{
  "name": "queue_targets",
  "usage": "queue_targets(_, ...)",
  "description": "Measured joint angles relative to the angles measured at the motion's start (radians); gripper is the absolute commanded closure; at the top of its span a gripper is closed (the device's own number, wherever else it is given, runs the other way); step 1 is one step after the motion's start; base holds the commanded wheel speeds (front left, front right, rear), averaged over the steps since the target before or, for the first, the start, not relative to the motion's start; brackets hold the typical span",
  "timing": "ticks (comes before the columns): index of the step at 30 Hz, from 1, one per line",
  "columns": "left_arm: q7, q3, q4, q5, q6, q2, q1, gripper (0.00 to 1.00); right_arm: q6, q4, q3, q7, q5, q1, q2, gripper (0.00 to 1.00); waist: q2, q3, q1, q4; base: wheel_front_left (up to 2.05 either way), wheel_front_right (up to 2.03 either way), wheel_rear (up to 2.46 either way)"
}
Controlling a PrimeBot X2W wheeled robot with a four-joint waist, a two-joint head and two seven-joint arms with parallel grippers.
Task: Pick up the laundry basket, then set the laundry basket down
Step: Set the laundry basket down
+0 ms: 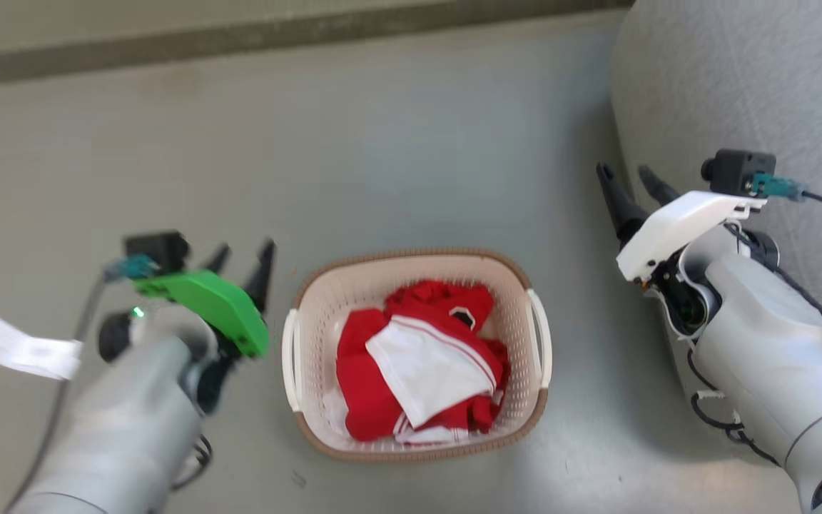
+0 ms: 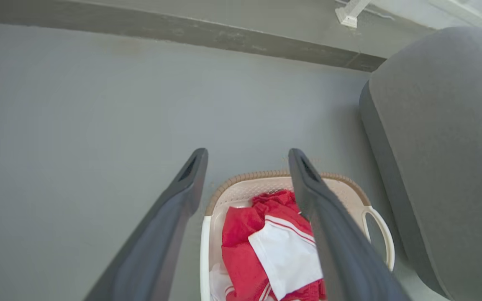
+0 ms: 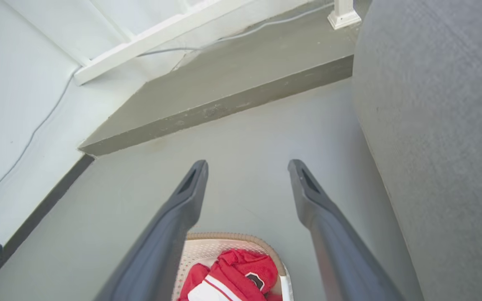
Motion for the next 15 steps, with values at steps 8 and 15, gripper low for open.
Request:
queue_targets(8, 0.0, 0.183, -0.149, 0.119, 0.0, 0.083, -0.002, 0.0, -0.021, -0.145, -0.106, 0.0, -0.1, 0.072, -0.034, 0.0, 0.0, -0.113, 0.0, 0.002, 0.0, 0.0, 0.0)
queue_targets(15, 0.0, 0.304, -0.28, 0.232, 0.029, 0.1, 0.091, 0.0, -0.048, -0.304, -0.207, 0.0, -0.197, 0.135, -0.047, 0.0, 0.0, -0.192, 0.0, 0.001, 0.0, 0.0, 0.0)
